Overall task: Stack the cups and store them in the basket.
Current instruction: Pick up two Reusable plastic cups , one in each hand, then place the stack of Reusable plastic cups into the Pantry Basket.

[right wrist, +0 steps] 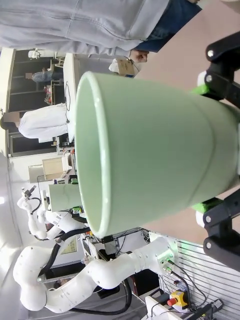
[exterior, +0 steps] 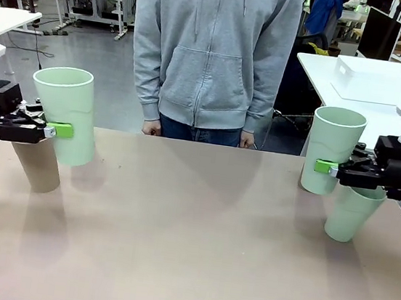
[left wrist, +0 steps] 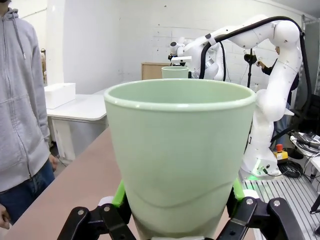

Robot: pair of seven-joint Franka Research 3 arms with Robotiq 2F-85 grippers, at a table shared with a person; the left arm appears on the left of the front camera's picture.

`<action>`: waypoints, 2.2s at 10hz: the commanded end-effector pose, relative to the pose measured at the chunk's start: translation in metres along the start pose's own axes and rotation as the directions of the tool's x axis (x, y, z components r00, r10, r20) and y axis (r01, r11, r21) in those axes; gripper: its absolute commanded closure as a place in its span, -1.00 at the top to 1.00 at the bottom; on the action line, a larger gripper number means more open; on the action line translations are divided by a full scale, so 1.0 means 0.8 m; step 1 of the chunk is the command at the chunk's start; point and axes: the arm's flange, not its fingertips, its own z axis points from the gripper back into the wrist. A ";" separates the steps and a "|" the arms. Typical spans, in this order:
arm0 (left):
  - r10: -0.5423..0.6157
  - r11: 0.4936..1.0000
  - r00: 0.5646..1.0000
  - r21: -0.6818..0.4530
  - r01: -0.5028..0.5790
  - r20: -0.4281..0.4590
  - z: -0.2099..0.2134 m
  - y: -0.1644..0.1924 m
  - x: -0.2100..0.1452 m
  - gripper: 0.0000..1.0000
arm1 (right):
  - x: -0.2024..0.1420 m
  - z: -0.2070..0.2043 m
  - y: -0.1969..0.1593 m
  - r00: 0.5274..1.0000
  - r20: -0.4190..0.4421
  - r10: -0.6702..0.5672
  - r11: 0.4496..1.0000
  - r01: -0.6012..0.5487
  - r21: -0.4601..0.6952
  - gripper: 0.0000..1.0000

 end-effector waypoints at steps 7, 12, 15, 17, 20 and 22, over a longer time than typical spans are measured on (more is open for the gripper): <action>-0.004 1.000 1.000 -0.004 0.004 0.011 0.002 -0.002 0.003 0.73 | 0.001 0.000 0.000 1.000 0.003 0.001 1.000 -0.001 -0.004 0.69; -0.004 1.000 1.000 -0.004 0.004 0.011 0.002 -0.002 0.003 0.73 | 0.001 0.000 0.000 1.000 0.003 0.001 1.000 -0.001 -0.004 0.69; -0.004 1.000 1.000 -0.004 0.004 0.011 0.002 -0.002 0.003 0.73 | 0.001 0.000 0.000 1.000 0.003 0.001 1.000 -0.001 -0.004 0.69; -0.004 1.000 1.000 -0.004 0.004 0.011 0.002 -0.002 0.003 0.73 | 0.001 0.000 0.000 1.000 0.003 0.001 1.000 -0.001 -0.004 0.69; -0.004 1.000 1.000 -0.004 0.004 0.011 0.002 -0.002 0.003 0.73 | 0.001 0.000 0.000 1.000 0.003 0.001 1.000 -0.001 -0.004 0.69; -0.004 1.000 1.000 -0.004 0.004 0.011 0.002 -0.002 0.003 0.73 | 0.001 0.000 0.000 1.000 0.003 0.001 1.000 -0.001 -0.004 0.69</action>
